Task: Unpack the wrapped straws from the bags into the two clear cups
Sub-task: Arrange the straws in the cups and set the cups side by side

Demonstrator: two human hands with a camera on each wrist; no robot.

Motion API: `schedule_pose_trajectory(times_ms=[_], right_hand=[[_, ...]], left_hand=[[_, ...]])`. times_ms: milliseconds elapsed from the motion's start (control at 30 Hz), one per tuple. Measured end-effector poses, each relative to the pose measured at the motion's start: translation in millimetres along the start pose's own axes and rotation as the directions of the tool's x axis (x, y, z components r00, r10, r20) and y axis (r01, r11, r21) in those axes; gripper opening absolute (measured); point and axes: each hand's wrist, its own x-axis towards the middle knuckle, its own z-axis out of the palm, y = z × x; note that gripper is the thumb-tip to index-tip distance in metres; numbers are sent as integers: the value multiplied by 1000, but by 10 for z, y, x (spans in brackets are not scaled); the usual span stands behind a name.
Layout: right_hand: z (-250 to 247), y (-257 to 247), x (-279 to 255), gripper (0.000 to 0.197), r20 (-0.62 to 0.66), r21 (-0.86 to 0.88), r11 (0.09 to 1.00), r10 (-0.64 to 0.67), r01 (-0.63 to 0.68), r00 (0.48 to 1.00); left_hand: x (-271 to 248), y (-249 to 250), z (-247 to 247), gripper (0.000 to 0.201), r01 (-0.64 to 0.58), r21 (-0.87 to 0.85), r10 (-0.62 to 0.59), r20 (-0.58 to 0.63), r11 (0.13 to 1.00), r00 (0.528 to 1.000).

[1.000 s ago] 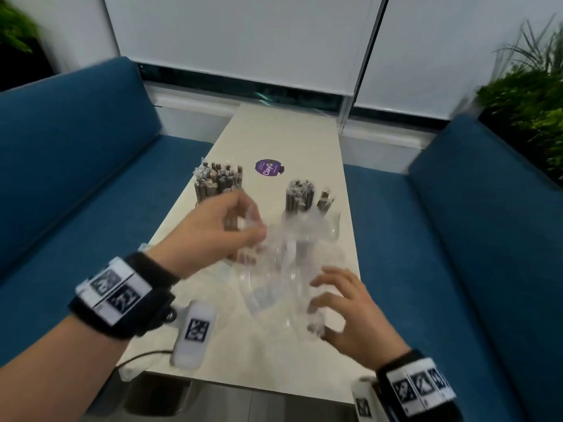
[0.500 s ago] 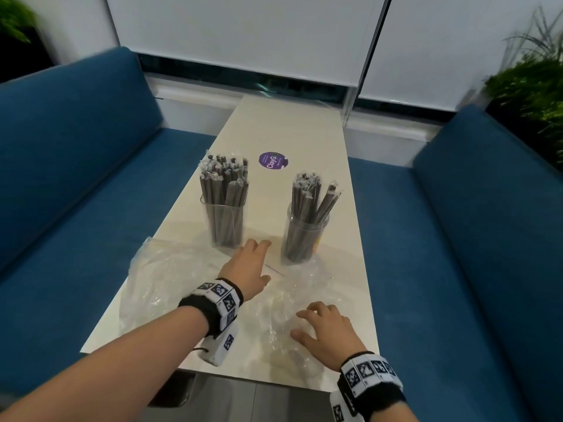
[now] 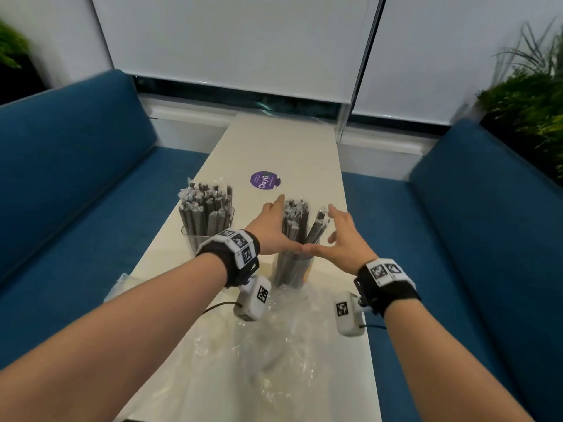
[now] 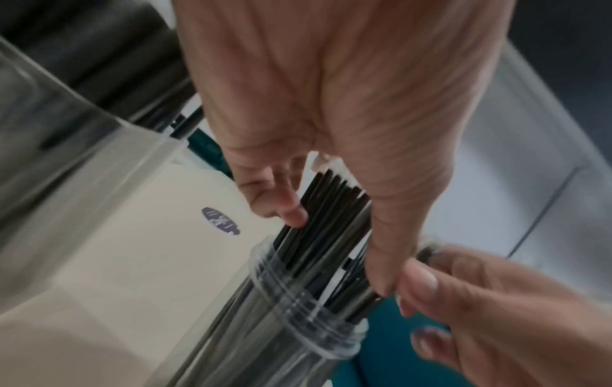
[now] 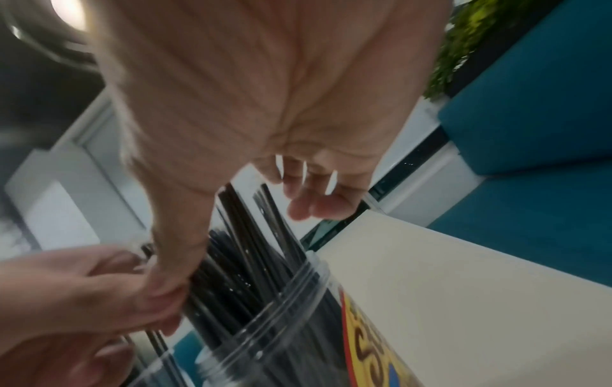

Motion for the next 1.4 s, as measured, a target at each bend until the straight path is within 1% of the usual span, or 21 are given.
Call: schedule_pose_trajectory(times_ms=[67,133,200,267,333,400,467,567,667,733,800,867,933,1000,1033,1100,1133,1200,1267,1333,1400], right_hand=[[-10,-57,174,79,29,-72,994,-82,84,996],[-60,-70,278,48,-8,-82,984,-159,158,987],[-131,-34,355,32,-69,20,978,-205,207,976],[-175,3,410,22,-140,141,966,-196,215,971],[-173,25,436,28,-145,228,958,-144,174,979],[-155,62,416,53,-71,253,960,-103,118,992],[-142,131,351,71,-19,209,971,-116,117,993],[-91,274,240,97,-23,166,978,-121,124,992],[22,327,219,140,58,89,995,-46,41,997],[110,314,280,153,70,-17,1000,-17,18,997],[176,258,371,153,50,-54,997,-48,50,998],[212,173,443,131,53,-28,993,-114,115,992],[190,95,482,90,41,-14,986,-166,167,985],[116,43,504,55,-9,30,980,-197,197,980],[77,32,511,44,-44,83,977,-195,198,980],[28,23,512,30,-133,164,968,-170,191,976],[22,25,508,27,-155,170,970,-148,174,977],[64,65,505,25,-130,150,981,-101,120,986],[121,110,470,32,-87,164,983,-66,80,994],[148,155,404,64,-76,233,971,-45,62,996],[141,203,333,90,-80,314,948,-21,45,997]], left_hand=[[123,-16,18,93,-47,-29,47,15,998,999],[195,-61,-31,63,-55,-29,56,3,998,998],[239,-93,-126,48,-46,-95,44,-21,994,999],[272,-103,-194,38,-41,-191,35,-36,981,999],[279,-71,-217,40,-44,-203,37,-38,978,999],[290,-67,-186,51,-21,-168,16,-32,986,999],[294,-109,-127,63,3,-138,-7,-31,990,999],[242,-204,-68,82,-14,-71,14,1,997,1000],[146,-239,-61,101,-8,104,1,65,995,998],[81,-234,-56,119,35,212,-63,128,977,990],[63,-243,-55,141,38,206,-77,185,978,980],[103,-247,-57,145,3,42,-10,188,999,982],[155,-222,-74,124,-46,-142,63,118,989,991],[194,-170,-106,89,-85,-223,94,31,971,995],[212,-144,-124,74,-88,-251,90,-3,964,996],[245,-108,-150,55,-78,-318,62,-58,945,996],[263,-92,-153,50,-69,-340,44,-80,938,996],[291,-68,-138,48,-49,-313,19,-96,948,995],[298,-51,-102,63,-42,-241,34,-39,970,999],[296,-70,-41,86,-40,-206,47,31,978,998],[290,-112,-2,104,-10,-200,19,39,980,999]])
